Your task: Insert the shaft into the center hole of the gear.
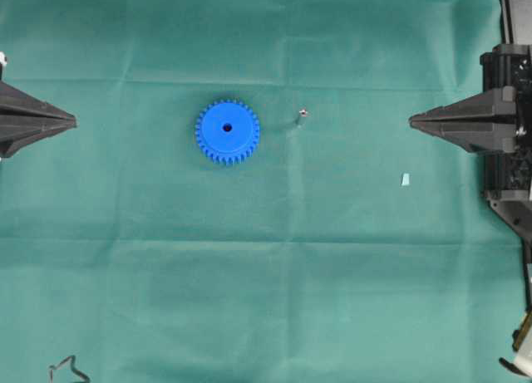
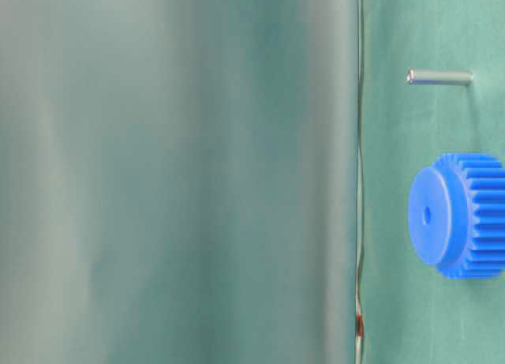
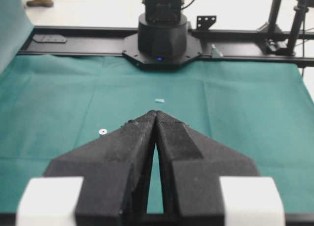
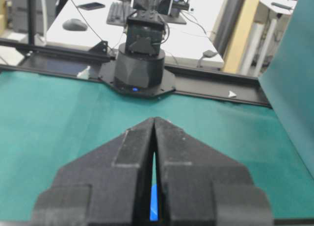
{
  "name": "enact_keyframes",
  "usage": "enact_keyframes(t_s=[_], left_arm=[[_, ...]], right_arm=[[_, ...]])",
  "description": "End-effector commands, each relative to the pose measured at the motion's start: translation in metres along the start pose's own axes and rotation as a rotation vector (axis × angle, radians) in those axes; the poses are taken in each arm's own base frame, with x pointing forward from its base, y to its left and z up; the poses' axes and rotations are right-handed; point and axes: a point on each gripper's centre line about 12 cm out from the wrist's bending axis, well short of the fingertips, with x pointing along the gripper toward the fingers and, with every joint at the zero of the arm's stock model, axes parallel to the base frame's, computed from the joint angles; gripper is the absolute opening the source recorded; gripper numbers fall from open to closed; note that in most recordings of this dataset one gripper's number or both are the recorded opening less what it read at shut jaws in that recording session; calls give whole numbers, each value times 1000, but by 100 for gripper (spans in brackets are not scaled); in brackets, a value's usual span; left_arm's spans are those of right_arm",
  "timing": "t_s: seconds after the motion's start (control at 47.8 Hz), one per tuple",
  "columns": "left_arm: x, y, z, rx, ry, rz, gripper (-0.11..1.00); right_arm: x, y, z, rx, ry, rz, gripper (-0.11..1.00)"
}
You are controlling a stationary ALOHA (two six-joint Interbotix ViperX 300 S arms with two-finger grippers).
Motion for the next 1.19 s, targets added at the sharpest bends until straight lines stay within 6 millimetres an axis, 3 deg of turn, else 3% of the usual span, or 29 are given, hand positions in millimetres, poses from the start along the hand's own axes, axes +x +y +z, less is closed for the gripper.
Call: enact_keyframes(t_s=[0.0,0.355,0.69,0.816,1.004,1.046,1.171], left_arm=[[4,-2,8,1,20,-13,0],[4,-2,10,2,26,-13,0],[4,-2,10,1,28,-12,0],[4,-2,10,1,26,-13,0],[4,-2,10,1,28,-13,0],[4,-2,10,1,28,-13,0],[4,-2,9,1,32,-13,0]], right_arm=[[2,0,3,-3,-5,-2,2],[14,-3,2,5,38,-15,2],[43,-29,-46,56,216,-132,4],[59,-36,-68,70,281,-160,30],[81,-53,-112,107,378,-228,87],[85,-58,-122,118,390,-249,89],[92,-68,-143,136,415,-293,79]])
